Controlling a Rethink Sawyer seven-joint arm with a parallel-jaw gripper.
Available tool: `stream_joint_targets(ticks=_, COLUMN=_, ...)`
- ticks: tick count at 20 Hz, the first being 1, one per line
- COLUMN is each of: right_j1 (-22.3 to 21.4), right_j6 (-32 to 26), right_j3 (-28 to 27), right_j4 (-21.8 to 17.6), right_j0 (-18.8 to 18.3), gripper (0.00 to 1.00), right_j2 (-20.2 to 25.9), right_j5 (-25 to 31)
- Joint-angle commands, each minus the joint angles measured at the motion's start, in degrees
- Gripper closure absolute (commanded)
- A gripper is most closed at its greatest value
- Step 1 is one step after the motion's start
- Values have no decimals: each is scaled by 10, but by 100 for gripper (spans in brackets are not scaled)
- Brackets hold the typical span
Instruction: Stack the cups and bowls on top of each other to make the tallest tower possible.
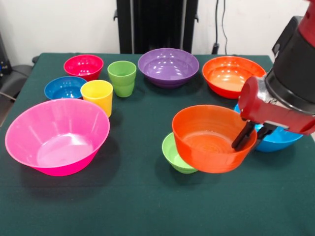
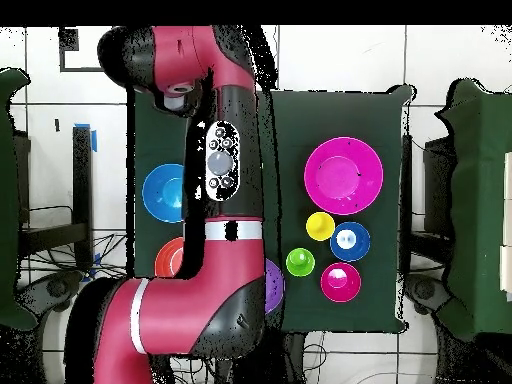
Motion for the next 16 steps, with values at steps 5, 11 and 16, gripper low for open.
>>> stream_joint_targets(ticks=5, right_j1=-17, right_j6=-117, right_j3=142, right_j4=-15, right_j0=0, gripper=100, right_j2=26, right_j5=-58)
stream_joint_targets(ticks=11, right_j1=-31, right_j6=-102, right_j3=170, right_j4=-18, right_j0=4, gripper=100, right_j2=22, right_j5=-66)
stream_joint_targets(ticks=16, right_j1=-32, right_j6=-103, right_j3=168, right_j4=-20, right_j0=4, gripper=100, right_j2=23, right_j5=-45)
